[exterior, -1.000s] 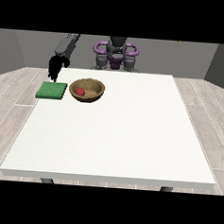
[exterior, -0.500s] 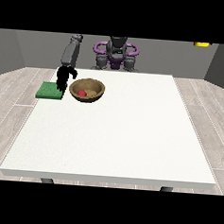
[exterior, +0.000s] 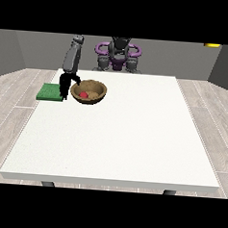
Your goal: Pick the cup and pour the ball into the bowl, then pick the bowl and place it on the pad
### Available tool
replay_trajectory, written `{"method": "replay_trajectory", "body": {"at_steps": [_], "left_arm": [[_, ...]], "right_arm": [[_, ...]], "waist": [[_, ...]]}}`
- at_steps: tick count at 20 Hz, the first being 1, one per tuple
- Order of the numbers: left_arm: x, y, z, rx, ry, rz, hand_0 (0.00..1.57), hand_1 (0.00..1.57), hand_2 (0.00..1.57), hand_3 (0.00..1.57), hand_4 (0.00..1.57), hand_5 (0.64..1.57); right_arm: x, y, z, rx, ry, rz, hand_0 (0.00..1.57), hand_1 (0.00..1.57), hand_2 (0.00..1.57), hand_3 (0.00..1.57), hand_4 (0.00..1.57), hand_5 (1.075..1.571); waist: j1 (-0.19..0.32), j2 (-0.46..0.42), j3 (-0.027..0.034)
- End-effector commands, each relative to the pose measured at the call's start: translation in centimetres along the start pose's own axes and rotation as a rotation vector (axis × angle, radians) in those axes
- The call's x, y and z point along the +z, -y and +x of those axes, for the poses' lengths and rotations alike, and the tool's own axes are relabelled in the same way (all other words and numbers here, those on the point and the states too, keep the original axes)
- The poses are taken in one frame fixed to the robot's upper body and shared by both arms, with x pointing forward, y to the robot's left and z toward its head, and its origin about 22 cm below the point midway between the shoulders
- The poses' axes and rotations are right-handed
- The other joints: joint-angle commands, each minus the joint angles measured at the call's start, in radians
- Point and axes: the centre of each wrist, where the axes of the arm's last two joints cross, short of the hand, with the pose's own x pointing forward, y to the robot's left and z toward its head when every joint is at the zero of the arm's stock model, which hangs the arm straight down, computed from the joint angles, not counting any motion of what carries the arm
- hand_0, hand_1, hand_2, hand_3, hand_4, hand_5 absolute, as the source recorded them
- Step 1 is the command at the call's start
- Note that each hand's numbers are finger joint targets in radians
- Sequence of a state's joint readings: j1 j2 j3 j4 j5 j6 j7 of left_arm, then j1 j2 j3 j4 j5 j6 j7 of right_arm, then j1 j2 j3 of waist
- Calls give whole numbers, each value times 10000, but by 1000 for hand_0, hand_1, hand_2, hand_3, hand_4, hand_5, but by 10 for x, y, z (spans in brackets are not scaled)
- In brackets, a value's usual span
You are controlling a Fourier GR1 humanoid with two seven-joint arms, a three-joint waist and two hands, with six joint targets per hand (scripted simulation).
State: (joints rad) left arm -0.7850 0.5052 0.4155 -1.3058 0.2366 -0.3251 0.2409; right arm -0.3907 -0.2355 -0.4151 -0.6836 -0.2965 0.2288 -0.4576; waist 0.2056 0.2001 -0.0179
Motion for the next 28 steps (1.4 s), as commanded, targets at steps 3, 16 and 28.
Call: {"method": "replay_trajectory", "body": {"at_steps": [3,16,28], "left_arm": [[8,-9,8,-227,197,19,0,0,0,0,1014,1542],[8,-23,44,-137,736,-35,0,0,0,0,1018,1535],[13,-42,36,213,806,-184,0,0,0,0,1170,1531]], "right_arm": [[-2,0,-4,452,-218,-554,0,0,0,0,447,1544],[13,0,-25,964,-1507,-2546,878,878,580,0,608,1514],[20,52,19,4081,-1408,-3526,1571,1571,1571,1242,1001,1546]], "waist": [[90,362,187],[501,846,196],[586,883,120]]}}
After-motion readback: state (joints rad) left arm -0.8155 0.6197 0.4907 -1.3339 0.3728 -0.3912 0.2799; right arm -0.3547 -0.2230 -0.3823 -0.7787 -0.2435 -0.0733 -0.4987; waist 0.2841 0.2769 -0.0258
